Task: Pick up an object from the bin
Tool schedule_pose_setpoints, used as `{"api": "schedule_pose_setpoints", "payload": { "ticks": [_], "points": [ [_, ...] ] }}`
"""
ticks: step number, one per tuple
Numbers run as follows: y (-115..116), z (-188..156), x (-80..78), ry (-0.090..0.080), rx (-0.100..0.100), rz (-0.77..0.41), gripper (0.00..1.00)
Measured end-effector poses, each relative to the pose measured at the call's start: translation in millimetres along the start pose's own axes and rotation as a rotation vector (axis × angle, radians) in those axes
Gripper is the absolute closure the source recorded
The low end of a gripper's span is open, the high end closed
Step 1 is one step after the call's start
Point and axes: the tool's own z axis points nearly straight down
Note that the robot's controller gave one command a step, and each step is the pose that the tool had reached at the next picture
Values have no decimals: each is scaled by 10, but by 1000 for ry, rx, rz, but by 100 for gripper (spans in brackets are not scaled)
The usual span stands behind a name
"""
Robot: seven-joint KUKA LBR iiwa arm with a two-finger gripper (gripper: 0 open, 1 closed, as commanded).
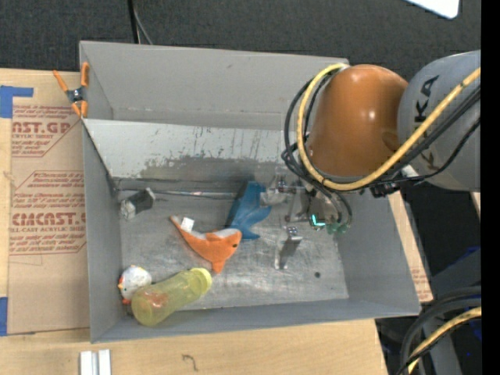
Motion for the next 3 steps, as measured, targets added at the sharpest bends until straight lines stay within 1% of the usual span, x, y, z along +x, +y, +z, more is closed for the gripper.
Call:
{"api": "schedule_pose_setpoints", "payload": {
  "ticks": [1, 2, 3],
  "points": [
    [-1, -37, -16, -8, 0, 1, 0],
    [59, 303, -217, -17, -2, 53, 0],
    [236, 980, -284, -12, 0, -37, 0]
  ]
}}
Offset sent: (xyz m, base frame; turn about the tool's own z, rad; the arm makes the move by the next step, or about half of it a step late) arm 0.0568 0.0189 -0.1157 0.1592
